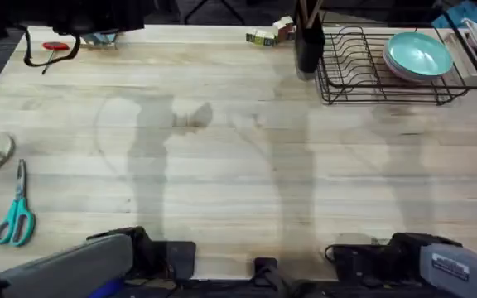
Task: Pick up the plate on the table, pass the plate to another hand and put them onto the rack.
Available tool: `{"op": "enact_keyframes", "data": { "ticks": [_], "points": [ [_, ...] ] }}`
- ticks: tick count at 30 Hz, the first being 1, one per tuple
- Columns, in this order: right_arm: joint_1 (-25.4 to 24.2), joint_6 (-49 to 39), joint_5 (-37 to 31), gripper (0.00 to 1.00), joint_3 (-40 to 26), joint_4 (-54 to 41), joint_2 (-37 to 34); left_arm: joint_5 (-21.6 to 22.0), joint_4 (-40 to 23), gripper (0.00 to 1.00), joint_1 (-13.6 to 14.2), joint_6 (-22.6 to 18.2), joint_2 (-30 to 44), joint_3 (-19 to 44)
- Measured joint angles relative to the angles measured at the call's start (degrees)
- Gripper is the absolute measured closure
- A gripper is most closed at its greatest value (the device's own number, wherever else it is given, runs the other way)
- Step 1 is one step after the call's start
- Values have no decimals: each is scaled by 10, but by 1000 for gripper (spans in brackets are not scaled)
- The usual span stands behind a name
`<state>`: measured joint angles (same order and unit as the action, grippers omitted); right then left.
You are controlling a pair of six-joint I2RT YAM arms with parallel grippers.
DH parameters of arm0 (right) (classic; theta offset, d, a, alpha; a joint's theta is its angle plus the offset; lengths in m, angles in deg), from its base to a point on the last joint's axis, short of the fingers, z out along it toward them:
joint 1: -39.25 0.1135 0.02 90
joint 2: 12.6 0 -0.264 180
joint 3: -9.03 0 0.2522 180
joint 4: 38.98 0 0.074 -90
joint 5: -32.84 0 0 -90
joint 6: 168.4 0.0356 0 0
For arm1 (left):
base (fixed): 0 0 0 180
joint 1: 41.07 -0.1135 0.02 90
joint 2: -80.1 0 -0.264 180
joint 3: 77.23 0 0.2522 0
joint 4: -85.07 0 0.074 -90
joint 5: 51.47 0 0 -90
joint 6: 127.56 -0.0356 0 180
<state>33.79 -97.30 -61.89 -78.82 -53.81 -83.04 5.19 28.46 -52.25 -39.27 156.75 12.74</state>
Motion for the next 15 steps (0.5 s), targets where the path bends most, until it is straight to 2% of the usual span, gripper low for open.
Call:
{"op": "enact_keyframes", "data": {
  "ticks": [6, 15],
  "points": [
    [-17, -72, 0, 973, 0, 62, -44, 0, 0, 6, 0, 0, 0, 0],
    [-17, -264, 36, 973, 0, 74, -117, 0, 0, 6, 0, 0, 0, 0]
  ]
}}
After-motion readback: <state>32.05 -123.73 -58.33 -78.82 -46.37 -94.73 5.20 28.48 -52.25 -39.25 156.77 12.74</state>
